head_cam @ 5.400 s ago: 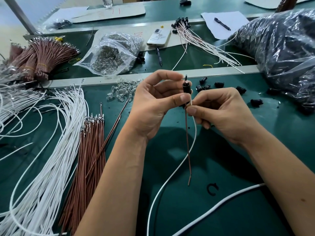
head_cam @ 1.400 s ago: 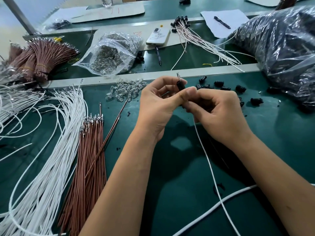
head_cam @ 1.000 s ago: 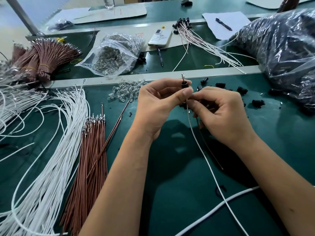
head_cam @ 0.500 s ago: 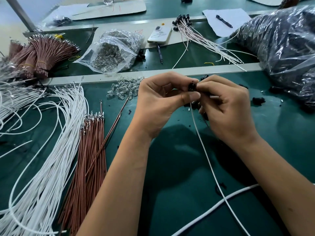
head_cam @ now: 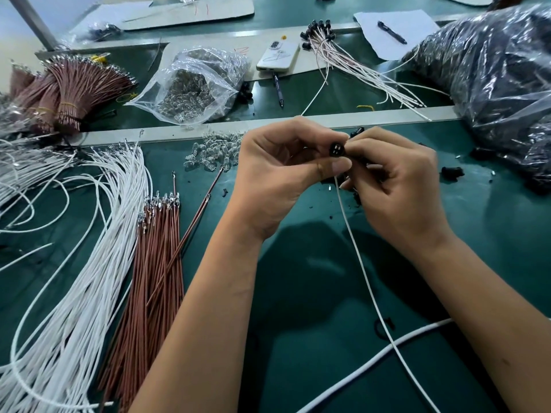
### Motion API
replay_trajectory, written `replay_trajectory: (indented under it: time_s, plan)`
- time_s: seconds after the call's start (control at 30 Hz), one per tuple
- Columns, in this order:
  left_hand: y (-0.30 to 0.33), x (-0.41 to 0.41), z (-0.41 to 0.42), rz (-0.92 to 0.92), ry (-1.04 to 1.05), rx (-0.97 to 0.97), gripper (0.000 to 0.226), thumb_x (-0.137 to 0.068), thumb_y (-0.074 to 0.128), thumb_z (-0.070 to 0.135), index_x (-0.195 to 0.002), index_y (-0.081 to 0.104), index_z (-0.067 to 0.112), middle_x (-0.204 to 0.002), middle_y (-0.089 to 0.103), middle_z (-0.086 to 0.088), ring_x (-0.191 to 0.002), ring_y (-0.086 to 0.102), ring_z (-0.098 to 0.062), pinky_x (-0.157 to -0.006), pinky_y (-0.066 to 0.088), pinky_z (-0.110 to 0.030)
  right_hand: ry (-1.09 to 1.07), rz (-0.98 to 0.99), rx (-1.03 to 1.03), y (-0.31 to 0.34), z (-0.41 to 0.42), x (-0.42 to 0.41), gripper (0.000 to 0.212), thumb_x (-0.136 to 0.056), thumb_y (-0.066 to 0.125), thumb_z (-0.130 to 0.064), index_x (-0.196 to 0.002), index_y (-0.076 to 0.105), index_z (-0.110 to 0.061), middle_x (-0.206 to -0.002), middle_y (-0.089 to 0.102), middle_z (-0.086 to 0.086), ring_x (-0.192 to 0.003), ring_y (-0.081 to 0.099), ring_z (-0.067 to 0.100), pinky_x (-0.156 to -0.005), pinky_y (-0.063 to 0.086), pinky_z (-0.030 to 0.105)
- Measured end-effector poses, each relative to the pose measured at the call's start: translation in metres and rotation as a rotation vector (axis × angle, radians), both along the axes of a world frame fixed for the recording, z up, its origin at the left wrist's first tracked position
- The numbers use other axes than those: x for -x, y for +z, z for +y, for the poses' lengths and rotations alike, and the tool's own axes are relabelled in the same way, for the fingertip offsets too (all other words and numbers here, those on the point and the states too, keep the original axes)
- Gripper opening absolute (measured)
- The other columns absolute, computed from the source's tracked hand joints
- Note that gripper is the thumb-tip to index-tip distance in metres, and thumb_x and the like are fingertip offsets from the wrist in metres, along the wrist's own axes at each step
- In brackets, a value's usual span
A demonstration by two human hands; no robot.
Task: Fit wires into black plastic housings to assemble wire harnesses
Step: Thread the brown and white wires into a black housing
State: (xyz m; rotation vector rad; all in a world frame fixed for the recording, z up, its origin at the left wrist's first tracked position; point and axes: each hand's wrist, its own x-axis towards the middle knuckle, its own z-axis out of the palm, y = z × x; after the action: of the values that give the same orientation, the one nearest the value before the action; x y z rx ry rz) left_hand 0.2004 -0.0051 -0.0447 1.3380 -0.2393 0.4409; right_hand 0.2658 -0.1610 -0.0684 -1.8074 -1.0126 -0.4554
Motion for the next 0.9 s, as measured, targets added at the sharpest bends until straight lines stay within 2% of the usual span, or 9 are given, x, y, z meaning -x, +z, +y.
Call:
replay_trajectory:
  time_s: [0.23,0.47,0.57,0.7,0.77,0.83,0.9]
  plan:
    - [0.0011,-0.0009,0.0002,-0.014,-0.003,-0.027,0.047,-0.07,0.072,-0.025,-0.11,0.065,-0.003,-0.087,0.062,-0.014,-0.079,0.061,-0.017,-0.076,0.051,-0.024,-0.003,0.026,0.007,0.0001,-0.0016,-0.0002,0.014,-0.098,0.067,-0.009,-0.1,0.081,-0.007,-0.09,0.073,0.005,-0.076,0.07,0.019,-0.062,0.058,0.045]
    - [0.0026,-0.0008,0.0009,-0.045,-0.02,-0.042,0.048,-0.069,0.072,-0.025,-0.111,0.065,-0.003,-0.088,0.061,-0.014,-0.079,0.061,-0.017,-0.075,0.051,-0.023,-0.019,0.021,0.018,0.0,-0.0035,-0.002,0.012,-0.095,0.07,-0.007,-0.098,0.081,-0.007,-0.089,0.073,0.003,-0.075,0.07,0.017,-0.062,0.058,0.045]
    - [0.0014,-0.0012,0.0016,-0.049,-0.03,-0.04,0.04,-0.068,0.072,-0.025,-0.104,0.067,-0.009,-0.088,0.061,-0.015,-0.079,0.061,-0.019,-0.075,0.052,-0.025,-0.031,0.009,0.026,0.0007,-0.004,-0.0026,0.011,-0.095,0.071,-0.008,-0.096,0.081,-0.006,-0.086,0.072,0.001,-0.073,0.069,0.015,-0.061,0.057,0.043]
    - [-0.0001,-0.0012,0.0018,-0.029,-0.03,-0.028,0.038,-0.067,0.072,-0.025,-0.102,0.066,-0.01,-0.085,0.063,-0.014,-0.079,0.063,-0.018,-0.074,0.054,-0.025,-0.043,-0.026,0.062,0.0014,-0.0039,-0.002,0.009,-0.094,0.073,-0.007,-0.091,0.082,-0.006,-0.082,0.07,0.0,-0.069,0.065,0.009,-0.06,0.053,0.03]
    - [-0.0008,-0.0005,0.0021,-0.029,-0.062,-0.028,0.025,-0.068,0.071,-0.025,-0.089,0.069,-0.012,-0.085,0.064,-0.014,-0.079,0.064,-0.017,-0.075,0.054,-0.025,-0.053,-0.043,0.097,0.0019,-0.0039,-0.0021,0.009,-0.092,0.074,-0.006,-0.087,0.081,-0.006,-0.08,0.068,-0.002,-0.068,0.062,0.005,-0.061,0.045,0.019]
    - [-0.0003,0.0009,0.0016,-0.022,-0.066,-0.021,0.03,-0.068,0.071,-0.022,-0.089,0.07,0.0,-0.085,0.065,-0.014,-0.079,0.065,-0.015,-0.076,0.054,-0.024,-0.063,-0.06,0.126,0.0017,-0.004,-0.0027,0.01,-0.092,0.075,-0.005,-0.083,0.081,-0.005,-0.079,0.065,-0.003,-0.066,0.057,0.005,-0.064,0.04,0.013]
    - [-0.0002,0.0014,0.0006,-0.019,-0.066,-0.013,0.034,-0.068,0.071,-0.019,-0.094,0.069,0.003,-0.086,0.064,-0.014,-0.08,0.065,-0.015,-0.077,0.054,-0.024,-0.072,-0.067,0.148,0.0007,-0.004,-0.0031,0.01,-0.091,0.075,-0.004,-0.082,0.08,-0.004,-0.078,0.065,-0.001,-0.064,0.056,0.01,-0.064,0.039,0.013]
